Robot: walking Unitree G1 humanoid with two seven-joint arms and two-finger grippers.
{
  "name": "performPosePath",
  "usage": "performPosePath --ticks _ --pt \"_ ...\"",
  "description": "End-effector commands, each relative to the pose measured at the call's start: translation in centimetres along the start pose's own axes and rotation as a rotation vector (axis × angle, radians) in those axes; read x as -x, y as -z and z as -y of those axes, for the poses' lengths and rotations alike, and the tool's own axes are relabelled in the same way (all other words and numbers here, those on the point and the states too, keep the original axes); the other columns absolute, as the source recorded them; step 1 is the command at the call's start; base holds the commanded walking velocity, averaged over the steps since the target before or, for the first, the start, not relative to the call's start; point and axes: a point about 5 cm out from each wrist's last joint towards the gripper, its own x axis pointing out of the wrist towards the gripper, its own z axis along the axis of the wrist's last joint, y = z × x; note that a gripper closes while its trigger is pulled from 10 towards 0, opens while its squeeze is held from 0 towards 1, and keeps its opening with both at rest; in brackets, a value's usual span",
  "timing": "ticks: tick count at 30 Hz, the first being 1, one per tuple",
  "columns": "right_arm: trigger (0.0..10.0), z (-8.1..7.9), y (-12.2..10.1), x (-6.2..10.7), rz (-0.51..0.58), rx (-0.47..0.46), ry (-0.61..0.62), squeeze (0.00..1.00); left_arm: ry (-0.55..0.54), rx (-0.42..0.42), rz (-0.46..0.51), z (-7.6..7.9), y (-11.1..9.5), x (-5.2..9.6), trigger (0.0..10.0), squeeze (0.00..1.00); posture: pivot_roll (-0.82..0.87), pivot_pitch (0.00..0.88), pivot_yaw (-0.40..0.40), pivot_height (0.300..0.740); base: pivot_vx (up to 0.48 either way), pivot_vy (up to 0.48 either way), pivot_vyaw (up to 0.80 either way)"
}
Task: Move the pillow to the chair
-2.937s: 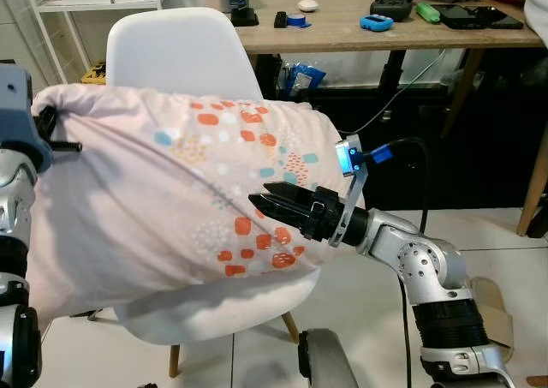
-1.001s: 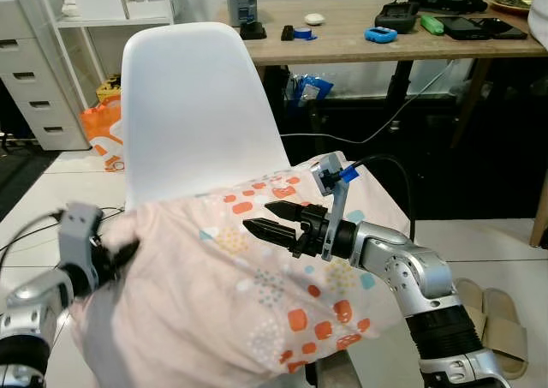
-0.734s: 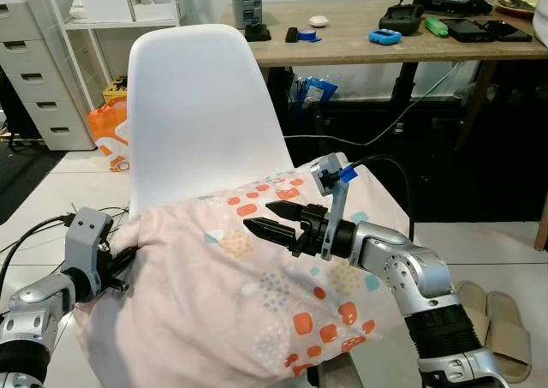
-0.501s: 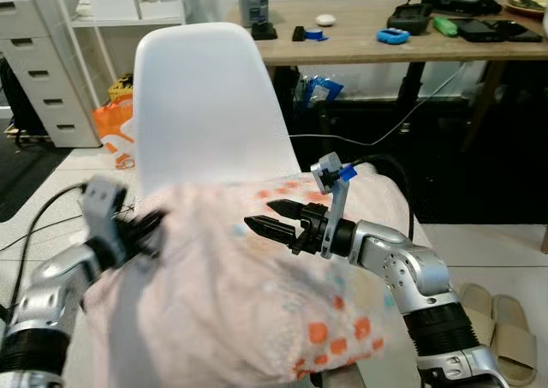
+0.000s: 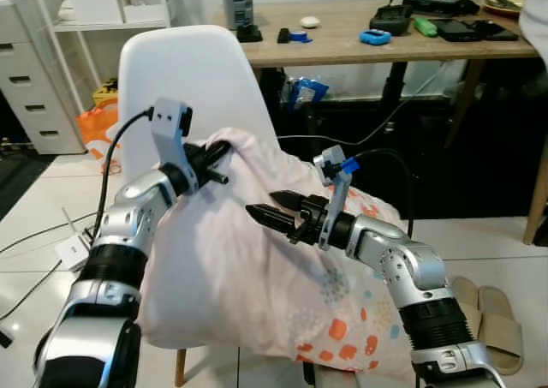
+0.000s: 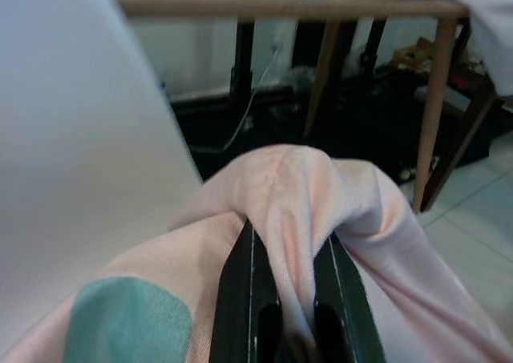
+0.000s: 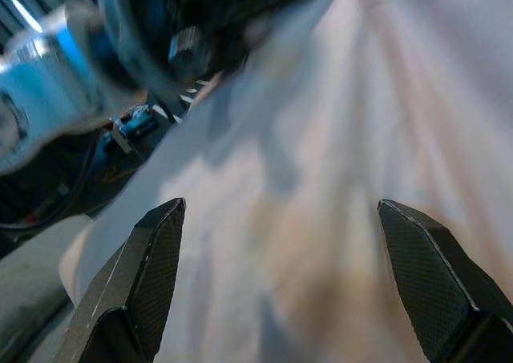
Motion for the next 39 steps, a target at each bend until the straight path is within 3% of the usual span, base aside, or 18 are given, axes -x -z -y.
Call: performPosePath --ticks 1,7,9,11,13,14,16,17,19,20,22,24,25,26,27,29,34,39 --pt "10.0 0.1 -0.1 -0.1 0.008 -0.001 0.011 0.00 -0.041 -0.029 0.097 -0.7 -2.5 -0.2 0.0 0.00 -0.18 0.054 0.062 0.476 0.000 0.000 0.00" --pt "10.0 0.3 -0.2 -0.1 0.031 -0.010 0.041 0.00 -0.241 -0.063 0.163 -3.6 -7.0 -0.2 0.0 0.00 -0.18 0.053 0.072 0.476 0.000 0.000 0.00" --pt "10.0 0.4 -0.3 -0.1 0.043 -0.015 0.060 0.00 -0.402 -0.077 0.182 -6.3 -8.8 1.4 0.0 0.00 -0.18 0.054 0.075 0.476 0.000 0.000 0.00" --pt "10.0 0.4 -0.3 -0.1 0.043 -0.015 0.060 0.00 -0.402 -0.077 0.182 -6.3 -8.8 1.4 0.0 0.00 -0.18 0.054 0.075 0.476 0.000 0.000 0.00" --pt "10.0 0.5 -0.4 -0.2 0.051 -0.019 0.072 0.00 -0.572 -0.120 0.173 -9.2 -9.8 3.8 0.0 0.00 -0.18 0.055 0.078 0.476 0.000 0.000 0.00" --pt "10.0 0.5 -0.4 -0.2 0.051 -0.019 0.072 0.00 -0.572 -0.120 0.173 -9.2 -9.8 3.8 0.0 0.00 -0.18 0.055 0.078 0.476 0.000 0.000 0.00" --pt "10.0 0.5 -0.4 -0.3 0.056 -0.023 0.081 0.00 -0.767 -0.141 0.139 -12.5 -9.7 7.6 0.0 0.00 -0.18 0.058 0.080 0.476 0.000 0.000 0.00" --pt "10.0 0.5 -0.4 -0.3 0.056 -0.023 0.081 0.00 -0.767 -0.141 0.139 -12.5 -9.7 7.6 0.0 0.00 -0.18 0.058 0.080 0.476 0.000 0.000 0.00" --pt "10.0 0.5 -0.3 -0.4 0.058 -0.027 0.088 0.00 -0.902 -0.139 0.092 -14.8 -8.7 11.1 0.0 0.00 -0.17 0.060 0.081 0.476 0.000 0.000 0.00" --pt "10.0 0.5 -0.3 -0.4 0.058 -0.027 0.088 0.00 -0.902 -0.139 0.092 -14.8 -8.7 11.1 0.0 0.00 -0.17 0.060 0.081 0.476 0.000 0.000 0.00" --pt "10.0 0.5 -0.1 -0.5 0.053 -0.027 0.092 0.00 -0.989 -0.107 0.034 -16.2 -6.8 13.6 0.0 0.00 -0.16 0.063 0.082 0.476 0.000 0.000 0.00" --pt "10.0 0.5 0.1 -0.6 0.044 -0.024 0.099 0.00 -1.013 -0.119 -0.036 -16.6 -5.0 14.6 0.0 0.00 -0.17 0.065 0.083 0.476 0.000 0.000 0.00" --pt "10.0 0.5 0.4 -0.7 0.028 -0.020 0.110 0.00 -1.018 -0.102 -0.111 -16.7 -2.8 15.5 8.2 0.00 -0.16 0.065 0.082 0.476 0.000 0.000 0.00" --pt "10.0 0.5 0.4 -0.7 0.028 -0.020 0.110 0.00 -1.018 -0.102 -0.111 -16.7 -2.8 15.5 8.2 0.00 -0.16 0.065 0.082 0.476 0.000 0.000 0.00" --pt "10.0 0.6 0.6 -0.8 0.018 -0.016 0.118 0.00 -1.015 -0.091 -0.159 -16.7 -1.4 16.1 10.0 0.00 -0.17 0.065 0.083 0.476 0.000 0.000 0.00" --pt "10.0 0.6 0.6 -0.8 0.018 -0.016 0.118 0.00 -1.015 -0.091 -0.159 -16.7 -1.4 16.1 10.0 0.00 -0.17 0.065 0.083 0.476 0.000 0.000 0.00" --pt "10.0 0.9 1.4 -0.8 -0.032 0.004 0.148 0.00 -0.875 -0.102 -0.375 -15.0 5.5 16.7 10.0 0.00 -0.17 0.071 0.076 0.476 0.000 0.000 0.00" --pt "10.0 1.1 1.4 -0.8 -0.043 0.015 0.158 0.00 -0.747 -0.058 -0.413 -13.4 8.0 15.8 10.0 0.00 -0.17 0.069 0.072 0.476 0.000 0.000 0.00"
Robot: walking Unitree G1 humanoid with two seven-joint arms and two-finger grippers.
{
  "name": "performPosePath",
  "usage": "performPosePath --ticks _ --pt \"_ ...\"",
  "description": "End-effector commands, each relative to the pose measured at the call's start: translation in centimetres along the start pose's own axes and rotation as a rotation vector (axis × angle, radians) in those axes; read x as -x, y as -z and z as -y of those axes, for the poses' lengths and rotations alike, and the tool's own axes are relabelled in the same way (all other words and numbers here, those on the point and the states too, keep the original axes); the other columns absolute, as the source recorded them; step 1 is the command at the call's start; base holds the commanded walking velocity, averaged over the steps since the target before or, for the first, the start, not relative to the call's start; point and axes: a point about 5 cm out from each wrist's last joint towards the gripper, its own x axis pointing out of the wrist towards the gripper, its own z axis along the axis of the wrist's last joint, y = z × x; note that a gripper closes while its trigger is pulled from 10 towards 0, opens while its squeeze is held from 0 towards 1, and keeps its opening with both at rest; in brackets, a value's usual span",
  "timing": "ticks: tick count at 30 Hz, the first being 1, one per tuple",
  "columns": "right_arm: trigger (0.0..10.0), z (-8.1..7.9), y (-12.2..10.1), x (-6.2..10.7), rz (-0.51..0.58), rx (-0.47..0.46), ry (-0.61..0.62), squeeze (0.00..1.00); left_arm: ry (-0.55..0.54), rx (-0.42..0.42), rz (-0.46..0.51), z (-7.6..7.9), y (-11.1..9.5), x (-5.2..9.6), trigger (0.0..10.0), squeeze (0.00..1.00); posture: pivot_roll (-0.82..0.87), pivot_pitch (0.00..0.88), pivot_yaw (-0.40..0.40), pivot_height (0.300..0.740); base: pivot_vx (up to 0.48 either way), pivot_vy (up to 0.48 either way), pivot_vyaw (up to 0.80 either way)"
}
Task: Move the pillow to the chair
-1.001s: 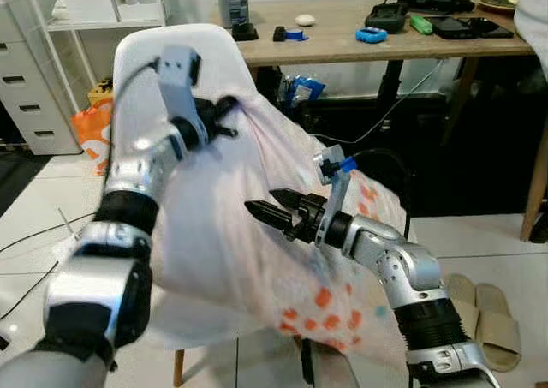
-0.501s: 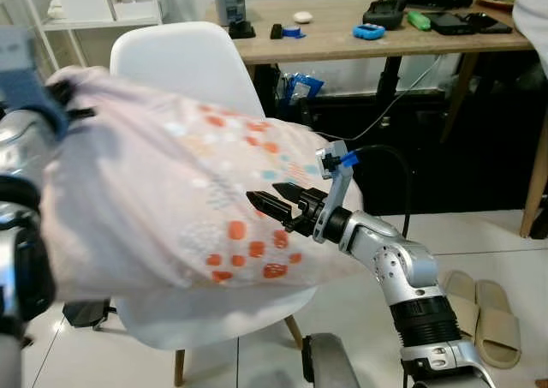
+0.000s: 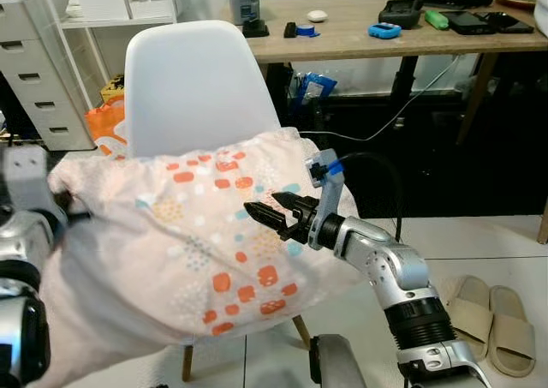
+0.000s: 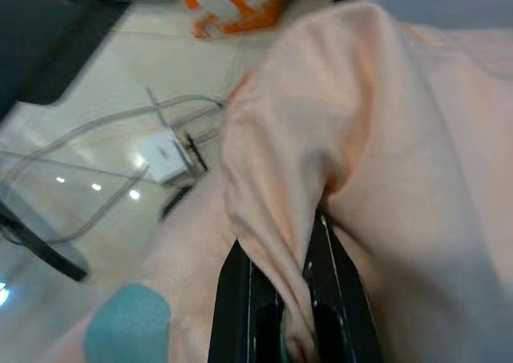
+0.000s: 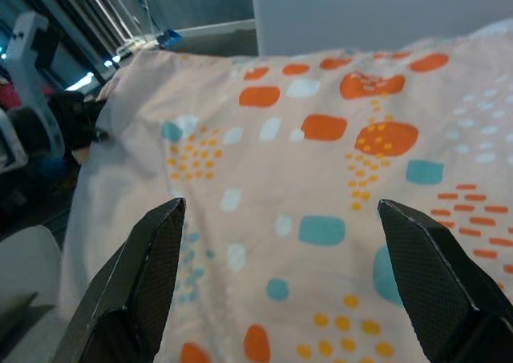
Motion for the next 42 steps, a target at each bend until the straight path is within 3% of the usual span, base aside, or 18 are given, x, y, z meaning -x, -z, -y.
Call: performPosePath --ticks 1,3,4,8,16,17,19,23,26,31,32,33,34,35,39,42 --pt "10.0 0.0 0.4 -0.2 -0.012 0.006 0.006 0.00 0.068 -0.020 -0.010 0.9 0.7 -0.1 10.0 0.00 -0.17 0.069 0.072 0.476 0.000 0.000 0.00" --pt "10.0 0.1 0.4 -0.2 -0.014 0.009 0.008 0.00 0.126 -0.025 -0.009 1.8 0.9 -0.1 10.0 0.00 -0.17 0.069 0.072 0.476 0.000 0.000 0.00" --pt "10.0 0.1 0.4 -0.2 -0.015 0.012 0.010 0.00 0.163 -0.030 -0.006 2.3 0.9 -0.2 10.0 1.00 -0.17 0.069 0.072 0.476 0.000 0.000 0.00" --pt "10.0 0.2 0.4 -0.3 -0.016 0.017 0.014 0.00 0.297 -0.046 -0.006 4.1 1.2 -0.2 10.0 1.00 -0.17 0.066 0.074 0.476 0.000 0.000 0.00" --pt "10.0 0.2 0.3 -0.3 -0.016 0.024 0.016 0.00 0.357 -0.035 0.022 4.7 0.5 -0.3 10.0 1.00 -0.17 0.064 0.075 0.476 0.000 0.000 0.00" --pt "10.0 0.3 0.3 -0.3 -0.015 0.027 0.018 0.00 0.377 0.022 0.070 4.6 -0.7 -0.3 10.0 1.00 -0.17 0.062 0.074 0.476 0.000 0.000 0.00" --pt "10.0 0.3 0.2 -0.3 -0.015 0.028 0.018 0.00 0.384 0.047 0.089 4.5 -1.2 -0.3 10.0 1.00 -0.17 0.062 0.074 0.476 0.000 0.000 0.00" --pt "10.0 0.3 0.2 -0.4 -0.014 0.032 0.018 0.00 0.392 0.167 0.182 3.8 -3.7 -0.2 10.0 1.00 -0.17 0.062 0.073 0.476 0.000 0.000 0.00" --pt "10.0 0.3 0.3 -0.4 -0.016 0.042 0.024 0.00 0.379 0.314 0.301 1.9 -6.7 0.2 10.0 1.00 -0.17 0.062 0.072 0.476 0.000 0.000 0.00" --pt "10.0 1.5 -0.1 0.0 0.005 0.039 0.092 0.00 0.362 0.348 0.347 0.0 -7.4 0.8 10.0 1.00 -0.17 0.061 0.072 0.476 0.000 0.000 0.00" --pt "10.0 2.2 -0.4 0.2 0.020 0.029 0.129 0.00 0.368 0.339 0.344 -0.6 -7.0 1.0 10.0 0.75 -0.17 0.061 0.072 0.476 0.000 0.000 0.00" --pt "10.0 2.3 -0.4 0.3 0.023 0.027 0.136 0.00 0.370 0.337 0.343 -0.7 -6.9 1.1 10.0 0.75 -0.17 0.061 0.072 0.476 0.000 0.000 0.00" --pt "10.0 2.5 -0.5 0.4 0.027 0.028 0.144 0.00 0.372 0.336 0.343 -0.9 -6.8 1.1 10.0 0.27 -0.17 0.062 0.071 0.476 0.000 0.000 0.00" --pt "10.0 2.7 -0.7 0.5 0.040 0.028 0.155 0.00 0.376 0.327 0.338 -1.1 -6.4 1.3 10.0 0.00 -0.17 0.062 0.070 0.476 0.000 0.000 0.00" --pt "10.0 3.3 -1.1 0.9 0.071 0.031 0.191 0.00 0.420 0.279 0.337 -1.7 -5.4 1.8 10.0 0.00 -0.17 0.062 0.070 0.476 0.000 0.000 0.00" --pt "10.0 4.0 -1.5 1.6 0.106 0.028 0.218 0.00 0.537 0.161 0.341 -1.6 -4.2 2.7 10.0 0.00 -0.16 0.069 0.062 0.476 0.000 0.000 0.00"
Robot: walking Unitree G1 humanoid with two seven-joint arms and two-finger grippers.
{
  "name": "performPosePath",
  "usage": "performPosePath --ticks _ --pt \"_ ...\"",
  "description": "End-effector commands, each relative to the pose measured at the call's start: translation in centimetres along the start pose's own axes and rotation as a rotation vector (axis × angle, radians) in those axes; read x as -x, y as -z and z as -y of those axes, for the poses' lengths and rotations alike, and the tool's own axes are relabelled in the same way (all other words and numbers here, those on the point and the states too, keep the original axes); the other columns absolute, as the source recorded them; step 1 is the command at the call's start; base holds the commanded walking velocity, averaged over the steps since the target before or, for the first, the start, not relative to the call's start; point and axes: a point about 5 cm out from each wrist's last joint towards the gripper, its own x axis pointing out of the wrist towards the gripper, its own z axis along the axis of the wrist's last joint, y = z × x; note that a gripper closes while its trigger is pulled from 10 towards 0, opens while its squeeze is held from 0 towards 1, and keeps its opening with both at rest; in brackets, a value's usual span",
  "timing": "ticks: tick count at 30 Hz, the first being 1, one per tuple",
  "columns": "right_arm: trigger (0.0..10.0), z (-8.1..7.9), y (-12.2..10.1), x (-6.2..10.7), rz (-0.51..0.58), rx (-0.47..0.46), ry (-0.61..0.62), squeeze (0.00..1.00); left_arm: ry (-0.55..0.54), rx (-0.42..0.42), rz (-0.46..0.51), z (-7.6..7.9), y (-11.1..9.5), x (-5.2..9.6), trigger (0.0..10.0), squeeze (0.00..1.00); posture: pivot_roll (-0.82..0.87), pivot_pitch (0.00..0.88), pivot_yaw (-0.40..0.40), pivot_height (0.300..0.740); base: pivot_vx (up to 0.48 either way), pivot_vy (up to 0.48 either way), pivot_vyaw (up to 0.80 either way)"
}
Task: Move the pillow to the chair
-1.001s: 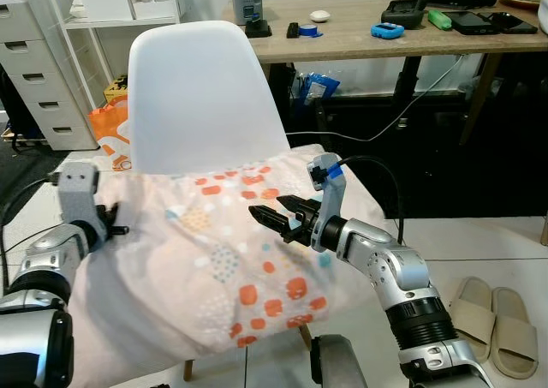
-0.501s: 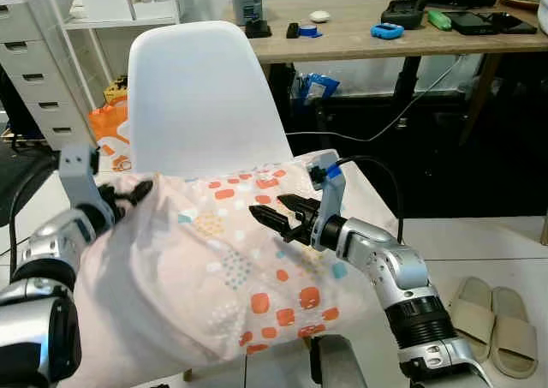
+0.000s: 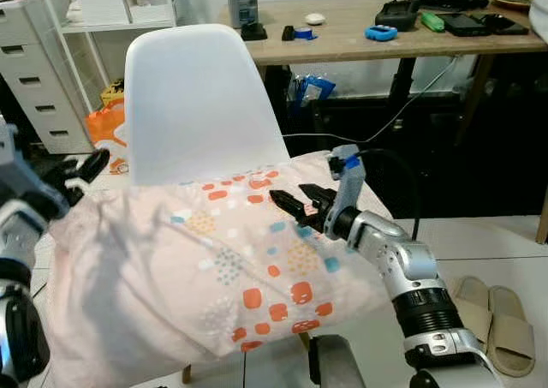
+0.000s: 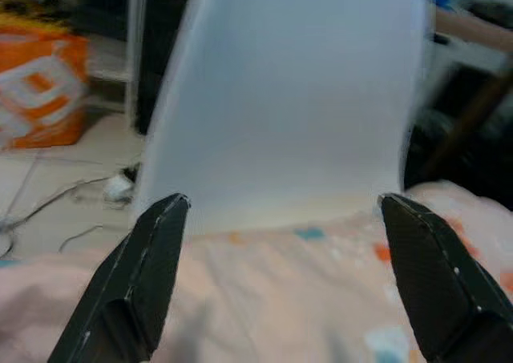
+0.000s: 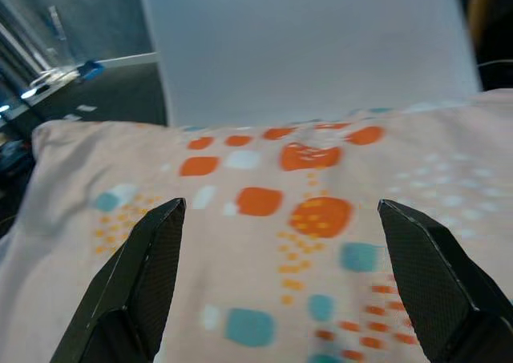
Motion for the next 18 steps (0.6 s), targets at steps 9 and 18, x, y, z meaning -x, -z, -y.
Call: performPosePath --ticks 9,18 --pt "10.0 1.1 -0.7 0.4 0.059 -0.018 0.024 0.00 0.192 -0.059 0.054 2.8 1.2 2.6 10.0 0.00 -0.15 0.076 0.049 0.520 0.000 0.000 0.00" --pt "10.0 1.7 -0.5 0.4 0.060 -0.020 0.052 0.00 0.178 0.002 0.040 6.4 4.3 2.8 10.0 0.00 -0.15 0.075 0.039 0.565 0.000 0.000 0.00"
